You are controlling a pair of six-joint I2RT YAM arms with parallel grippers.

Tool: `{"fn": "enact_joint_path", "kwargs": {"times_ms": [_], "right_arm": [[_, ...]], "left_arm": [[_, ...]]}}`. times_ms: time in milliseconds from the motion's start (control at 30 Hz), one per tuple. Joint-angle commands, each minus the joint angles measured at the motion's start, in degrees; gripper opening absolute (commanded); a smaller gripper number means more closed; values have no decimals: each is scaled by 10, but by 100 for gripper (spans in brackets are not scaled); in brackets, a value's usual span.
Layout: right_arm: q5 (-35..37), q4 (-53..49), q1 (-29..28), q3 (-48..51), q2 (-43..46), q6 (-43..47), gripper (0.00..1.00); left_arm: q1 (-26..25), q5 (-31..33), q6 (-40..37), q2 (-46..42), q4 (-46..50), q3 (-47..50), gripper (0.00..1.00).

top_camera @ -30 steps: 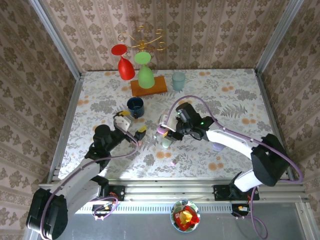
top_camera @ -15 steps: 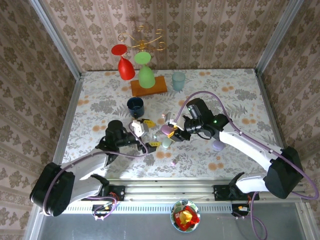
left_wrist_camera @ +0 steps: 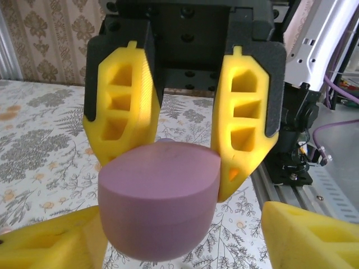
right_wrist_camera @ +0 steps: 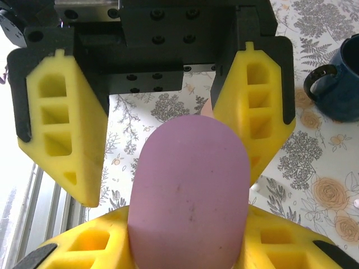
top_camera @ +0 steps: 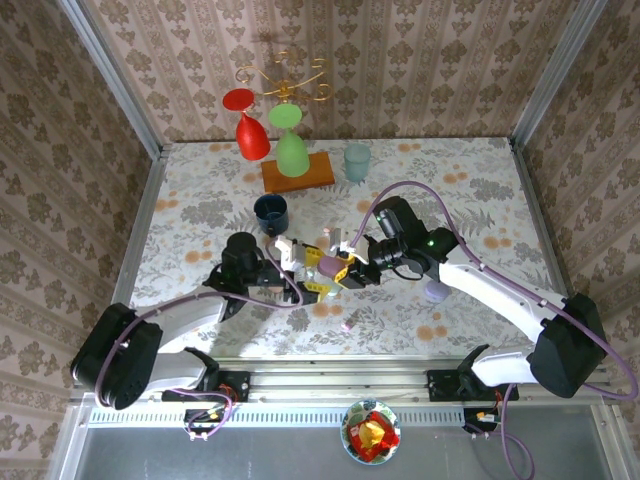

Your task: Insert the wireless bluetooth earbuds into the charging case

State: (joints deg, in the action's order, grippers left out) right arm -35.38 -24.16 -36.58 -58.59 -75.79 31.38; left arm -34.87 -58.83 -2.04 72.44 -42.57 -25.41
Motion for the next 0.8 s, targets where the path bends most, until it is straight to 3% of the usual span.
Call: {"fn": "enact_joint_path", "kwargs": {"times_ms": [0,267,767], "right_arm": [[-18,-13,0,-14,16,12,28],[-5,-2,1,-5,15,13,27],[-22,5,5,2,33,7,27]], "left_arm": [[-5,-37,32,10,-42,-20,67],[-5,-55,79,34,-126,-12,55],[-1,-62,29,3,-66,-4,54]]}}
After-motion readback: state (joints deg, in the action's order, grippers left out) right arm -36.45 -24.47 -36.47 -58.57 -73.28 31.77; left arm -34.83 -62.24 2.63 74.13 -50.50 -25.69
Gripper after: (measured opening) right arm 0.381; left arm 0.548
